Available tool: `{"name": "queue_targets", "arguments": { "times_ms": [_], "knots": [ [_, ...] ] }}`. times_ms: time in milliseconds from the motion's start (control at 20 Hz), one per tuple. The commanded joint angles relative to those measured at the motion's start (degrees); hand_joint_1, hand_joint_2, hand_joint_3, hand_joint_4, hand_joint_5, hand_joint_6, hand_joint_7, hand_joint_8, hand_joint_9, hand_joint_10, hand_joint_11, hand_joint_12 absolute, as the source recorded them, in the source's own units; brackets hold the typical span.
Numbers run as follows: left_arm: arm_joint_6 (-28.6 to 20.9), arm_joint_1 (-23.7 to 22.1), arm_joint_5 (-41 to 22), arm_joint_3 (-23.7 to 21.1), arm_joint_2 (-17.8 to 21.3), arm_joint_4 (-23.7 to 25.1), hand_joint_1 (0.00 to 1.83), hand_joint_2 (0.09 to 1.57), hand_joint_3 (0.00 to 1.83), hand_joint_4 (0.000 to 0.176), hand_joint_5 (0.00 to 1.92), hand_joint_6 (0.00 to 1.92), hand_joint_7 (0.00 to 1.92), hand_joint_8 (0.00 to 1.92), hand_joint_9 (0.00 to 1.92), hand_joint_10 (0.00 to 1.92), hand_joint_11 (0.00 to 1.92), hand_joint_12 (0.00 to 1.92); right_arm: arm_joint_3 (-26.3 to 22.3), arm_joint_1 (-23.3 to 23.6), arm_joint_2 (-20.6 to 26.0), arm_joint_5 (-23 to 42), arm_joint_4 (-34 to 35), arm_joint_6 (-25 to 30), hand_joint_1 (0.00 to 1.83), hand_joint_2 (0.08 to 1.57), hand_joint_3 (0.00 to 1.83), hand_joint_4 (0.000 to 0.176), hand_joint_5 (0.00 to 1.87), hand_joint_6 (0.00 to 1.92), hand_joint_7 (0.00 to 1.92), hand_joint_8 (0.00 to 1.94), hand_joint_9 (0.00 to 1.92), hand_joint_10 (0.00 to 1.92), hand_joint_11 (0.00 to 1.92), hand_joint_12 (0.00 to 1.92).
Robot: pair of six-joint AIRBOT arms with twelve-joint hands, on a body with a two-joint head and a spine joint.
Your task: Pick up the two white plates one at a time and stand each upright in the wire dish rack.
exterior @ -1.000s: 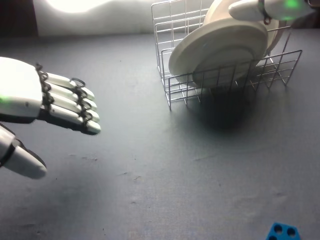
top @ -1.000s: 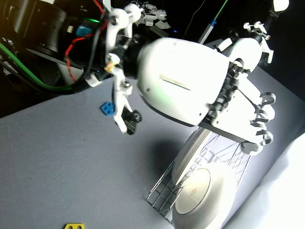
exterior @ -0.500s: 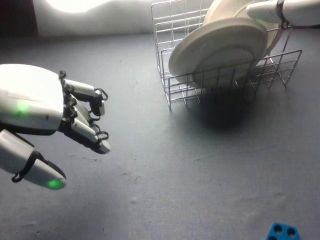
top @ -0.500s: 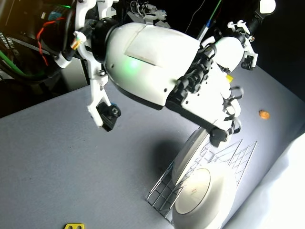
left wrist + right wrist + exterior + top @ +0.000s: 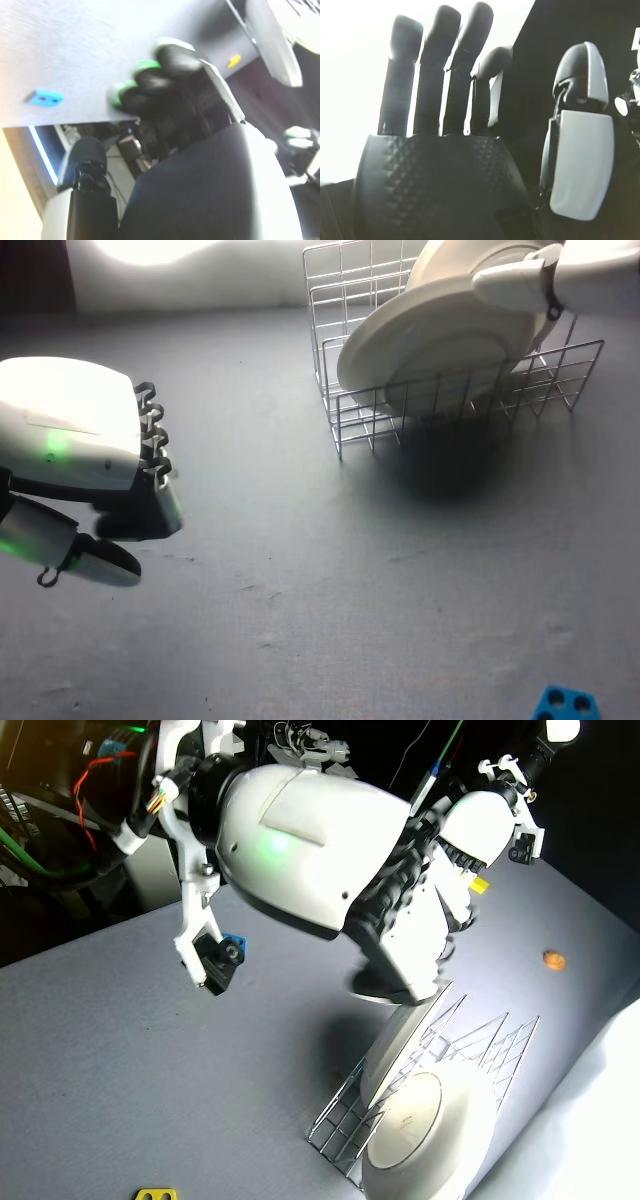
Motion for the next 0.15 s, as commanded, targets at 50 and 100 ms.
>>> {"name": "queue_targets", "arguments": {
  "times_ms": [50,100],
  "knots": [
    [-0.19,-0.61,-1.89,-0.28,0.61,-4.11,0.57,1.26,0.00,0.000,1.56,1.92,1.69,1.92,1.74,1.92,1.80,1.92,-0.08,0.57,-0.10,4.59,-2.29,0.87,0.53,0.90,0.00,0.000,1.24,1.92,1.40,1.94,1.39,1.92,1.47,1.92],
    [-0.19,-0.59,-1.90,-0.28,0.61,-4.11,0.55,1.25,0.00,0.000,1.56,1.92,1.69,1.92,1.75,1.92,1.81,1.92,-0.07,0.61,-0.13,4.02,-2.31,0.87,0.49,0.89,0.00,0.000,1.28,1.92,1.43,1.94,1.42,1.92,1.48,1.92]
  ]
}}
